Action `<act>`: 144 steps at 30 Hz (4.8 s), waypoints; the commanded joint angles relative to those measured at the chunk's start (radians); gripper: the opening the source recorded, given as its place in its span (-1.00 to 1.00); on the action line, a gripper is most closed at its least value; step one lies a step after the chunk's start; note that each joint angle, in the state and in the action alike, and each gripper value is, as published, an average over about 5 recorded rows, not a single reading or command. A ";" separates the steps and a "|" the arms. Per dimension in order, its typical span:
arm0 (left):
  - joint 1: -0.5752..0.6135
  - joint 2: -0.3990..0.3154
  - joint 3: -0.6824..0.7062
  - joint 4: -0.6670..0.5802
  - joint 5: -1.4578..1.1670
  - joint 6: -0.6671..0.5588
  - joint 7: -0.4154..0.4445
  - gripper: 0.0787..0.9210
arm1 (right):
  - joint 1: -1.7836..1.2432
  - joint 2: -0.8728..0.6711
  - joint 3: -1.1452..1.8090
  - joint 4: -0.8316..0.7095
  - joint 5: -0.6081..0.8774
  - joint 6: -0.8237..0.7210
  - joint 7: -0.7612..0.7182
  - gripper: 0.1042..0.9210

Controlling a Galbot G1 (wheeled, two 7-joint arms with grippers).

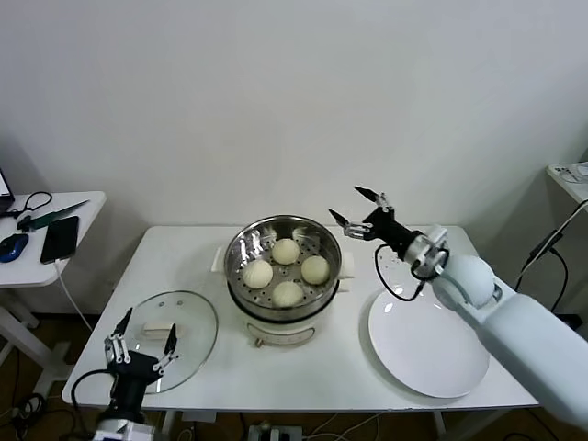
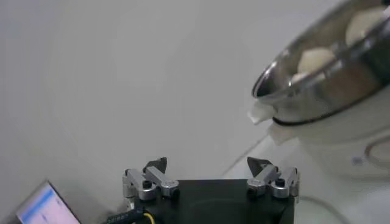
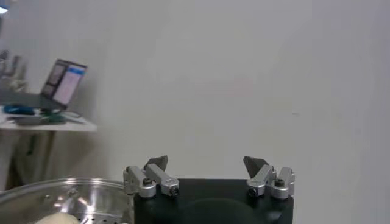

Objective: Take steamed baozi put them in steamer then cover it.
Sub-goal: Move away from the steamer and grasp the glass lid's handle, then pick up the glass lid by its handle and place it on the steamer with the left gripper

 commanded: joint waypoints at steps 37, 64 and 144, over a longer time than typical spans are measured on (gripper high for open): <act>-0.368 0.046 -0.042 0.560 0.882 -0.008 -0.083 0.77 | -0.700 0.276 0.703 0.051 -0.269 0.013 -0.038 0.76; -0.459 0.056 -0.029 0.653 0.869 -0.030 -0.121 0.62 | -0.693 0.321 0.692 0.012 -0.332 0.039 -0.059 0.76; -0.918 0.080 0.926 0.383 0.937 0.816 0.323 -0.83 | -0.660 0.328 0.708 -0.083 -0.428 0.079 -0.084 0.76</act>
